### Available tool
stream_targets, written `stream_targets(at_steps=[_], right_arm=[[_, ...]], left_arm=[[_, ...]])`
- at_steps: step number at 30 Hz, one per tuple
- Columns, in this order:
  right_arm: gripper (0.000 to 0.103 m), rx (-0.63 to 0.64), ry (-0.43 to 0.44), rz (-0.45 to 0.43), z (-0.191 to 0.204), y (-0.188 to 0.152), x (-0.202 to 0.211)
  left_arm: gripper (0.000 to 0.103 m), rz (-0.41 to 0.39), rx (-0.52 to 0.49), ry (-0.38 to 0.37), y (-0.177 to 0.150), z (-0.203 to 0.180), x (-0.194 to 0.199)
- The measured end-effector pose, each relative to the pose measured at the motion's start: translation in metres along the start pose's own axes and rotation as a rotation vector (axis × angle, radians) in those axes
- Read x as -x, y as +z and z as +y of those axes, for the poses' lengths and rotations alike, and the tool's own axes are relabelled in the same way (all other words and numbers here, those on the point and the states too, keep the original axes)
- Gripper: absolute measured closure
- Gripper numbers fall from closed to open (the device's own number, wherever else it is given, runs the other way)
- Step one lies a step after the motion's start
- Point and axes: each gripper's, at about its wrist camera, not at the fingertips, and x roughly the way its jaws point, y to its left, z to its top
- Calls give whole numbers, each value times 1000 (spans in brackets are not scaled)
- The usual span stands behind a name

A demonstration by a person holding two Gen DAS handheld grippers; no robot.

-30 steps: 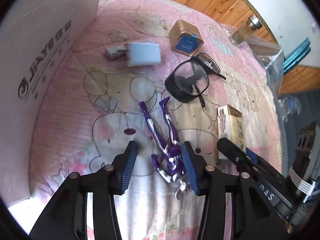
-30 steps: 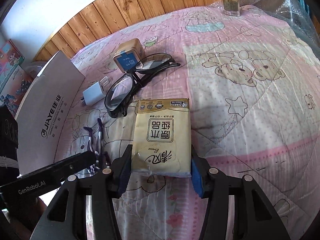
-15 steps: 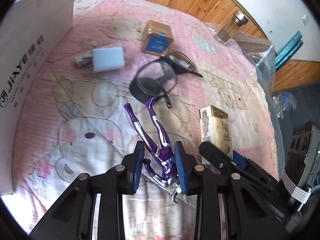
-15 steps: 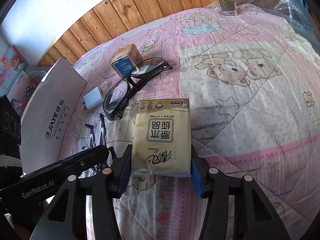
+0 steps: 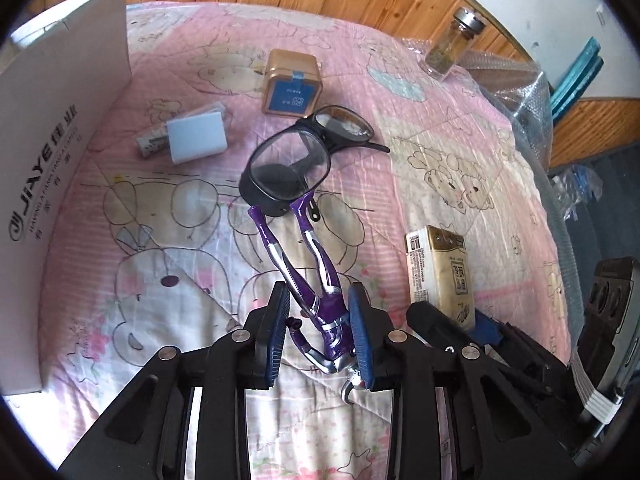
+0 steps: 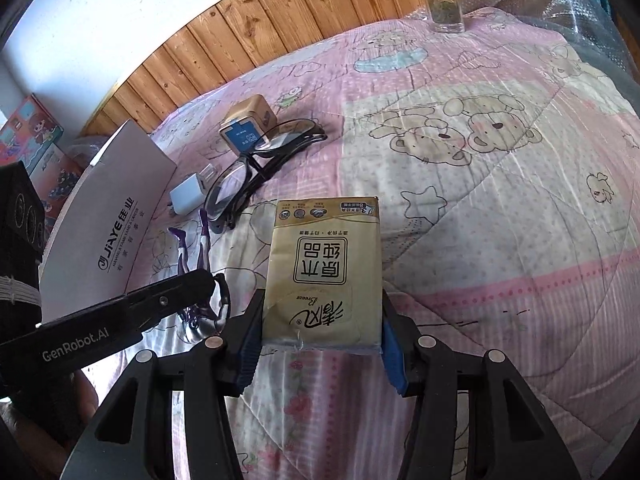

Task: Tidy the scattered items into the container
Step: 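Lift the figure and tissue pack and carry them toward the white box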

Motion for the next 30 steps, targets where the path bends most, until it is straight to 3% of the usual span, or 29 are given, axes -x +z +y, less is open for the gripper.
stream_targets(at_steps=[15,30], right_arm=[[51,80,32,-16,38,-13,21],[51,184,42,-48,88,-28,47]], left_arm=[[72,-45,-7,76,-8,17,48],[72,-120,17,45,-26,37,105]])
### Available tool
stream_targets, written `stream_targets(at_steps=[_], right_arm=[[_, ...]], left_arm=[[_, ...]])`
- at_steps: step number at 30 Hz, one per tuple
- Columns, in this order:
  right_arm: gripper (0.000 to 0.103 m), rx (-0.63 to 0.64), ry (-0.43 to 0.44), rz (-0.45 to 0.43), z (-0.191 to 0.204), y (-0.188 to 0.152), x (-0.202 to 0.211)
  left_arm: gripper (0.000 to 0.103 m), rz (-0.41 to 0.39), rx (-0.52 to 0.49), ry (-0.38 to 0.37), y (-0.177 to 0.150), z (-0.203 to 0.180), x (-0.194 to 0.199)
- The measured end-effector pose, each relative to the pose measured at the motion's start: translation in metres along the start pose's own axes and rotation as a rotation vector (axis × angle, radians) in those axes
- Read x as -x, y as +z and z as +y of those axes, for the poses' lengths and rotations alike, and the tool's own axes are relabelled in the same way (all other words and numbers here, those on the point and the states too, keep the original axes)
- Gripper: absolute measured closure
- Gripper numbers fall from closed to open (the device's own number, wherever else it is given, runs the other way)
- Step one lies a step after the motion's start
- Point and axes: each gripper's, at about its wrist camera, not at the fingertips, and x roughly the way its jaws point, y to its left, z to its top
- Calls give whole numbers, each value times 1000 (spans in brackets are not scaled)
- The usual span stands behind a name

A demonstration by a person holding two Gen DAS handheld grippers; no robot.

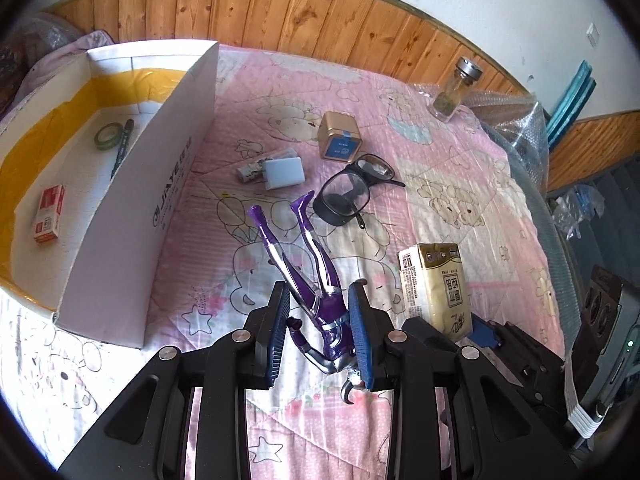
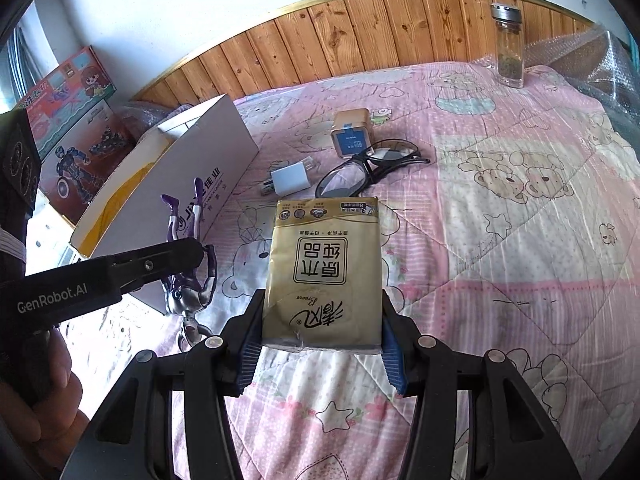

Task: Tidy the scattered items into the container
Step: 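Lift the figure and tissue pack and carry them toward the white box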

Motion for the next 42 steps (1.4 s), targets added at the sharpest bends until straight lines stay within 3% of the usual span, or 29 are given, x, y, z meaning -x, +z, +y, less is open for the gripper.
stream_targets(at_steps=[25,42], right_arm=[[51,236,56,-63,111,9,36],[51,356,80,-88,163,23,46]], left_arm=[[72,-140,73,-70,-10,52,91],[72,-189,124,-81,-7,90,122]])
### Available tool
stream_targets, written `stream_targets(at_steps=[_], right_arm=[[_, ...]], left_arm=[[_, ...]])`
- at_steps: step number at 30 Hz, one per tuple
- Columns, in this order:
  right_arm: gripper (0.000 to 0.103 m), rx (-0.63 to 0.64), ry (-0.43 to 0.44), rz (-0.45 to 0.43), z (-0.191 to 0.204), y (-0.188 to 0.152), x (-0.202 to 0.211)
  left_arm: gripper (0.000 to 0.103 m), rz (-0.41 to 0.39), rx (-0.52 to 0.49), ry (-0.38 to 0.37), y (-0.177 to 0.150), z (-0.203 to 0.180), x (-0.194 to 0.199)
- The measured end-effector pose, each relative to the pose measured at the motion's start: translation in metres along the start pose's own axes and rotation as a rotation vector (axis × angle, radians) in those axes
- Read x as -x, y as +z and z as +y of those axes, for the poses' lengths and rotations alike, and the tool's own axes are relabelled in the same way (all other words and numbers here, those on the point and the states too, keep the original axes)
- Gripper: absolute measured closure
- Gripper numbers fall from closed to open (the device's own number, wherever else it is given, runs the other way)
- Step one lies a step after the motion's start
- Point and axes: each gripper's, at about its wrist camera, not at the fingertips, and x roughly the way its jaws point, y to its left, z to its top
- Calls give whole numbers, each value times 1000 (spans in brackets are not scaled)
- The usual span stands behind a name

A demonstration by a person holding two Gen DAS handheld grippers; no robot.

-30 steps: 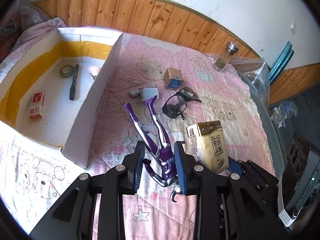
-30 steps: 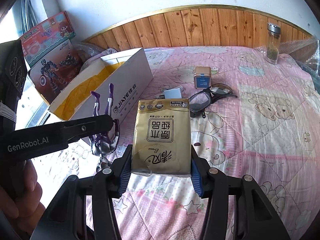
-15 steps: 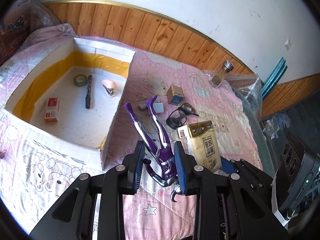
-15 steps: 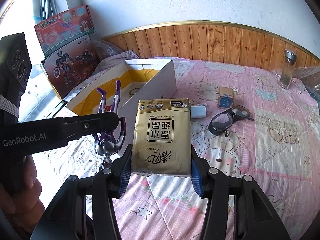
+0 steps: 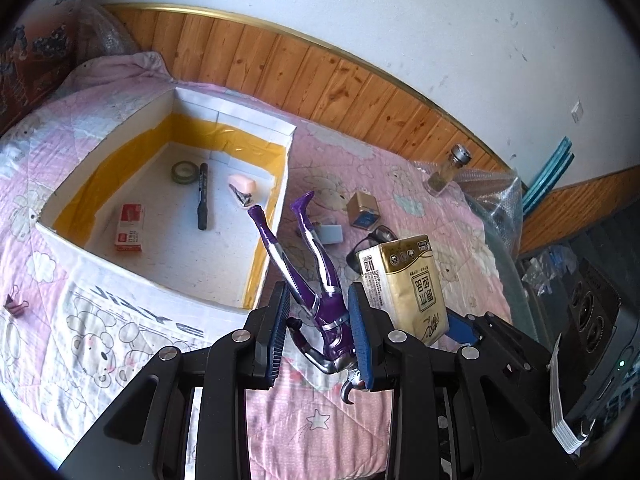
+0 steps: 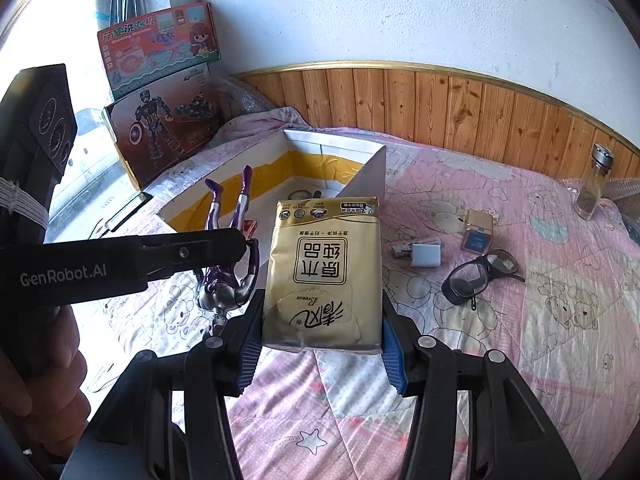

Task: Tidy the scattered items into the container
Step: 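Lift the figure and tissue pack and carry them toward the white box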

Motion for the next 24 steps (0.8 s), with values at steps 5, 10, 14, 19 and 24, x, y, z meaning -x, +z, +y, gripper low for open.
stream_targets(at_steps=[5,10,14,19,24], right_arm=[[51,23,7,-5,8,10,-2],[51,44,15,-7,13,18,-6],[51,59,21,-6,17,25,-10],[51,76,29,-4,22,33,-18],[51,93,38,-6,27,43,-24]], left_arm=[[72,-13,13,2,6,10,5],[72,-25,21,10,11,18,9],[72,-29,31,14,17,24,10],[72,-33,39,21,24,31,11],[72,-39,47,28,34,39,11]])
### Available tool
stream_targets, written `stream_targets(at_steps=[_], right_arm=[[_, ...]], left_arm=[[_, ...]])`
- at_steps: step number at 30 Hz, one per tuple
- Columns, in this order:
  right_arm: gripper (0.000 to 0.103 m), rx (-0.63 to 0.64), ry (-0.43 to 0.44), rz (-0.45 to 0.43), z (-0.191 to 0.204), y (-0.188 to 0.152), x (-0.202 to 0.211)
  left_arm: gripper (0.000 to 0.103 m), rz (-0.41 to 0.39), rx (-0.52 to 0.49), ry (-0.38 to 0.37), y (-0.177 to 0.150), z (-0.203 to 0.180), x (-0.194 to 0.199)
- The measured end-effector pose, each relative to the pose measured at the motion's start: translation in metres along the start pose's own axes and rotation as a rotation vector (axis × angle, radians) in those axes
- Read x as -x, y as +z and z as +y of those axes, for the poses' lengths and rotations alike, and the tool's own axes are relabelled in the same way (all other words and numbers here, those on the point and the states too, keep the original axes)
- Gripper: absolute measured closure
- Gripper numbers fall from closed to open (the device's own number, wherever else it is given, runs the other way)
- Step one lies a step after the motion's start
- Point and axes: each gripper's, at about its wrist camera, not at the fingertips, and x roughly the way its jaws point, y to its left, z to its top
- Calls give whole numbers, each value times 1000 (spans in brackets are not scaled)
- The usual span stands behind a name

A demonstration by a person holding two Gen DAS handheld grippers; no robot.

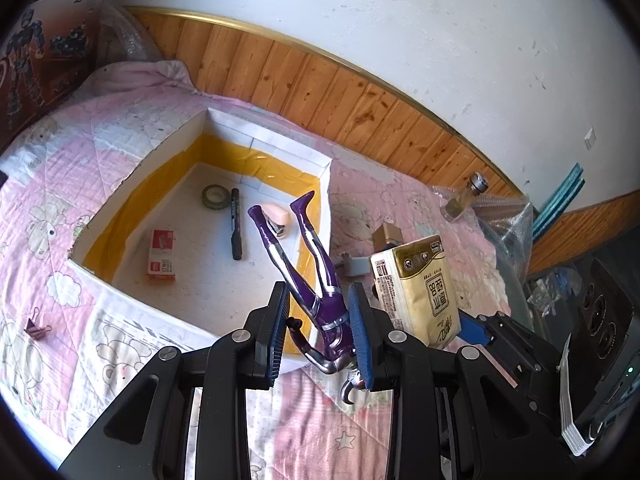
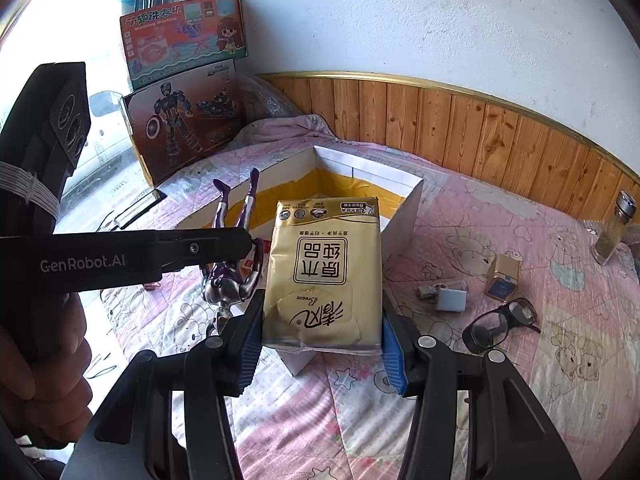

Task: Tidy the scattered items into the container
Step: 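Lift the figure and tissue pack and carry them toward the white box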

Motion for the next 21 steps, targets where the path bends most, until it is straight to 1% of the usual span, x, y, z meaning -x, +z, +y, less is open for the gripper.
stream_targets(at_steps=[14,21], right_arm=[[51,28,25,10,7,23,-22],[51,42,42,21,10,35,-33]], left_arm=[[72,9,29,21,19,22,-10],[72,21,30,51,28,32,-17]])
